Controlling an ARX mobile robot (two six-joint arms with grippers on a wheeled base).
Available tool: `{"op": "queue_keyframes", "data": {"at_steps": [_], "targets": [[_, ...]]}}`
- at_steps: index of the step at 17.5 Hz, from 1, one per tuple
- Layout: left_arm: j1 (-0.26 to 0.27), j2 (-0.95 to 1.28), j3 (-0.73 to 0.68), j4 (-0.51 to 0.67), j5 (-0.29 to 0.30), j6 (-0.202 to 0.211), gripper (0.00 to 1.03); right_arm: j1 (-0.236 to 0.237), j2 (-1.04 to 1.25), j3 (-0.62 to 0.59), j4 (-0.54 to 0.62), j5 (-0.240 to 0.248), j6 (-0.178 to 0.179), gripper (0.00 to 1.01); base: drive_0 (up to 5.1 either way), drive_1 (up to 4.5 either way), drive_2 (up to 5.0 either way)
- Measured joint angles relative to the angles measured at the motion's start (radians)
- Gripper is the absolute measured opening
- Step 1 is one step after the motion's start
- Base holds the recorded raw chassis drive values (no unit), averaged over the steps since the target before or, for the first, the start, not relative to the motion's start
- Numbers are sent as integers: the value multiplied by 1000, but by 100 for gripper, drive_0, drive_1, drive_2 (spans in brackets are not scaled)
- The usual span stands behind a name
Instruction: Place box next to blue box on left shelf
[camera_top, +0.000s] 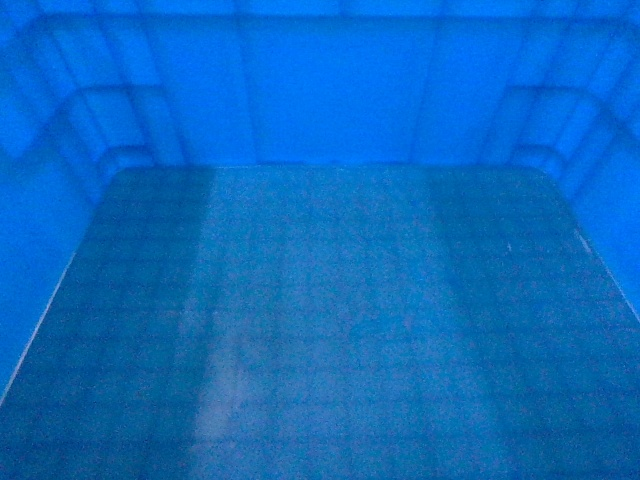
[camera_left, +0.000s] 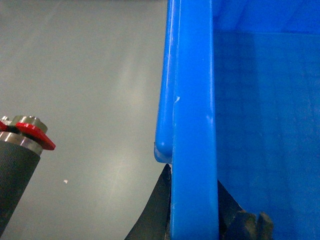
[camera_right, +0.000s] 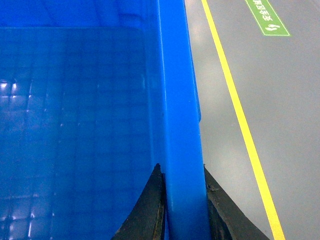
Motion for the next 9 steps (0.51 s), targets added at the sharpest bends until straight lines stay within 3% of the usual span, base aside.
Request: {"op": "queue_keyframes", "data": {"at_steps": [9], "targets": [[0, 3, 0, 0, 1, 0, 9, 0, 3, 0, 3, 0, 0, 12, 9, 439, -422]]}}
